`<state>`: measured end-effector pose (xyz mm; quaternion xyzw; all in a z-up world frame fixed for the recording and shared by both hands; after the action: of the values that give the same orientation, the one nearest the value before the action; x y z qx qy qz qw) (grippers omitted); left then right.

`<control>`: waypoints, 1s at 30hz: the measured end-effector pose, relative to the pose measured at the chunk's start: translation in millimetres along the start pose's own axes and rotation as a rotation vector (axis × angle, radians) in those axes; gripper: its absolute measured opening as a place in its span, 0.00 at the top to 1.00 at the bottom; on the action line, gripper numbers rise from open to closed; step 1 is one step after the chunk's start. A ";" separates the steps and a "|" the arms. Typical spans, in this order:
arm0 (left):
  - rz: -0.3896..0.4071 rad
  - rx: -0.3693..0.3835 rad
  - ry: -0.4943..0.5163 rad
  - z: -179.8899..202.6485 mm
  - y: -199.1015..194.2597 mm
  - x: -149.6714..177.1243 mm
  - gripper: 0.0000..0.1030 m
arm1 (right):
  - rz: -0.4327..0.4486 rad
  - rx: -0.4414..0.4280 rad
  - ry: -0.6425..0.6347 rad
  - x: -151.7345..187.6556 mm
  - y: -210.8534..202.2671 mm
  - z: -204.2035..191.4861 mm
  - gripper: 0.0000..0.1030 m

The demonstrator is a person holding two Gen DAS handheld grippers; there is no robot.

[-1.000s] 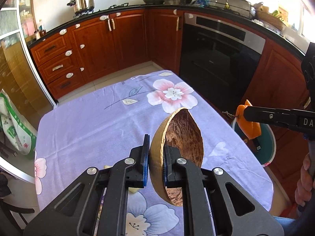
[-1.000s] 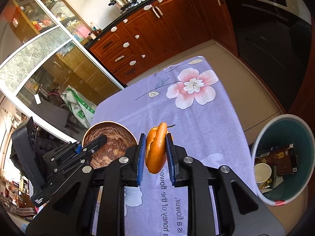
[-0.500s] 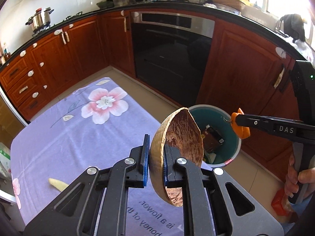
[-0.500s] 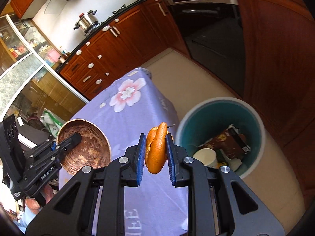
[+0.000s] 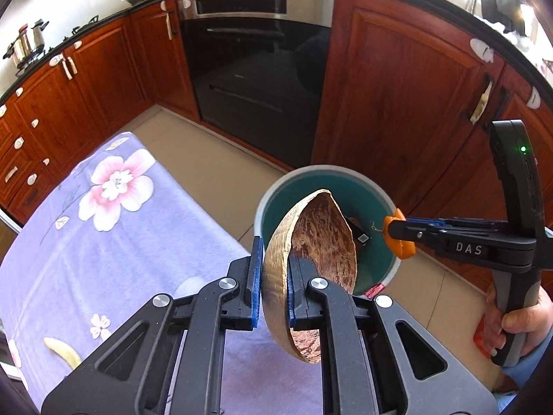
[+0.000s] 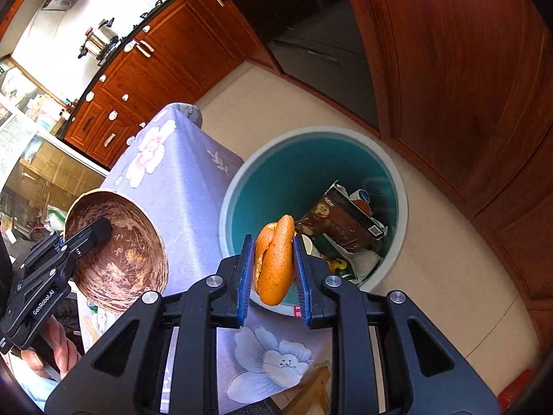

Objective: Collect trash
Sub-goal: 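Open the right gripper to drop the orange piece while the left gripper drops the shell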

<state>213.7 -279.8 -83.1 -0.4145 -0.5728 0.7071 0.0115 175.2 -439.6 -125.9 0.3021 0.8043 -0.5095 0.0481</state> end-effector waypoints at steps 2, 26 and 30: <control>-0.017 0.012 0.004 5.6 10.3 -1.8 0.89 | -0.015 -0.005 0.020 0.7 4.4 5.9 0.73; -0.160 0.119 0.062 52.1 87.7 10.6 0.88 | 0.009 0.047 0.064 -21.7 5.8 27.8 0.19; -0.159 0.125 0.067 53.9 88.2 8.0 0.86 | 0.007 0.055 0.077 -23.5 5.3 30.7 0.19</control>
<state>216.7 -349.3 -159.9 -0.3894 -0.5578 0.7243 0.1126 190.1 -474.3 -135.7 0.3255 0.7903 -0.5190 0.0107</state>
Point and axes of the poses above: each gripper's, at about its wrist camera, not at the fingertips, and y roughly the way its jaws point, z to its right, x to its underside, the point moved 8 cm from there along y, roughly the way its jaws point
